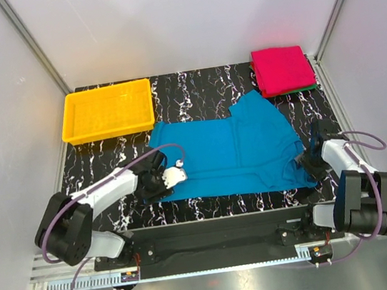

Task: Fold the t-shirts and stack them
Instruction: Fold the tshirt

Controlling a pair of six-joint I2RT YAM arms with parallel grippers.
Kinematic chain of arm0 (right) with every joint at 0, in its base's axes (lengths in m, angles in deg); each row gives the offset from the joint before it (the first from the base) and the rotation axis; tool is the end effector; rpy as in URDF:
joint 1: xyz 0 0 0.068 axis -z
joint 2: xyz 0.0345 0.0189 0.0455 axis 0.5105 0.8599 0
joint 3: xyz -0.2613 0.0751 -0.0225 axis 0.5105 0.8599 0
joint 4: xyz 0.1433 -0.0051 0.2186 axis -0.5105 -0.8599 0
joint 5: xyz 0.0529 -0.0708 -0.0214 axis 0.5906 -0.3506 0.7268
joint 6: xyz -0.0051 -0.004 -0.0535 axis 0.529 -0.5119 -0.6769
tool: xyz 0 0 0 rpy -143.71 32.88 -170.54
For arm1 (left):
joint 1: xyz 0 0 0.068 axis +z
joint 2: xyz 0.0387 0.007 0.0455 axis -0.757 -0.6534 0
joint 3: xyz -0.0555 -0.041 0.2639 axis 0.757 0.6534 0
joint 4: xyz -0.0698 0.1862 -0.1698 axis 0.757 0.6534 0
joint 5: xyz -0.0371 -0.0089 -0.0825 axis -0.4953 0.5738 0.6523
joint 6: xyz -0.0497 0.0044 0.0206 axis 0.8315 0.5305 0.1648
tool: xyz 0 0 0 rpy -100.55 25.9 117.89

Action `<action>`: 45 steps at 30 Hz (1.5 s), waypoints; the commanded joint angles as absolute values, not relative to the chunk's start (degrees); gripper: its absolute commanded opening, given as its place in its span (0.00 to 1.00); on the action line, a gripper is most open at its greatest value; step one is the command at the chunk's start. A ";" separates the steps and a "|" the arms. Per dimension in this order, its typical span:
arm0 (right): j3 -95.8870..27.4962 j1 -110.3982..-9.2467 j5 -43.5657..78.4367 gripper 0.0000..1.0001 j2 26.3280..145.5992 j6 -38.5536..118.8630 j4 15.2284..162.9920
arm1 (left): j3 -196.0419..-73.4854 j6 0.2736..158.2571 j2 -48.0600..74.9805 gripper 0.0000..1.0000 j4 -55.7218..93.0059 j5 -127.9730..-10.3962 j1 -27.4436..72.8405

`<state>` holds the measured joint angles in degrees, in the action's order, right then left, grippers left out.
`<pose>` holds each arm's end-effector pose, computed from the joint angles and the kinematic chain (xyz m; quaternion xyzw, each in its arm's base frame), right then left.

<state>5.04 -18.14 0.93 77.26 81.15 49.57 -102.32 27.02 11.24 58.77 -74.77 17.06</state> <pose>0.1938 -0.0488 0.1637 0.5057 0.8508 -0.0366 0.1381 0.1856 -0.1186 0.1619 0.5911 0.7969 -0.0141 0.1239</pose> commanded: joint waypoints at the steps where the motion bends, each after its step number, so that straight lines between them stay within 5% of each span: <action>1: 5.31 -17.86 -0.04 0.62 77.57 82.91 51.47 | -100.75 25.41 7.31 0.57 51.79 -77.36 17.03; 2: 5.75 -17.69 -0.31 0.57 77.39 82.82 51.47 | -100.39 25.85 6.09 0.51 51.16 -79.62 17.03; 4: 6.28 -17.43 -0.14 0.50 76.78 83.35 52.00 | -100.12 26.46 5.37 0.22 50.72 -79.47 16.94; 6: 6.46 -17.16 -0.23 0.33 76.60 83.61 52.09 | -100.56 27.08 5.72 0.00 52.03 -78.85 16.68; 13: 5.67 -17.16 1.01 0.03 74.85 83.61 49.63 | -101.00 26.12 13.54 0.00 64.75 -73.59 12.99; 22: 8.65 -16.19 0.57 0.02 63.62 88.35 42.25 | -99.60 25.76 16.53 0.00 71.12 -69.09 6.31; 23: 8.74 -16.19 0.48 0.04 62.55 89.66 41.46 | -99.34 25.76 16.36 0.00 70.59 -70.84 6.31; 24: 8.74 -16.19 -1.44 0.40 60.71 90.37 40.50 | -99.07 25.59 16.53 0.18 69.54 -74.16 6.39; 25: 8.74 -16.19 -1.46 0.41 60.69 90.38 40.49 | -99.07 25.59 16.53 0.32 69.53 -74.19 6.40; 27: 6.56 -16.19 -3.47 0.82 60.78 90.56 37.77 | -99.94 24.36 18.02 0.52 70.14 -76.91 6.83; 28: 5.24 -16.19 -5.83 0.86 60.96 90.64 36.81 | -101.25 23.66 18.81 0.73 71.18 -77.35 7.36; 31: -2.47 -16.19 -9.70 0.91 60.61 86.09 37.76 | -107.20 19.45 21.54 0.84 74.43 -77.27 12.53; 38: -13.30 -16.46 4.86 0.90 65.51 60.70 60.33 | -126.48 26.68 13.04 0.84 73.94 -60.66 35.02; 45: -26.66 -25.23 6.46 0.85 84.14 50.07 65.00 | -130.79 40.26 0.11 0.65 58.56 -77.25 36.28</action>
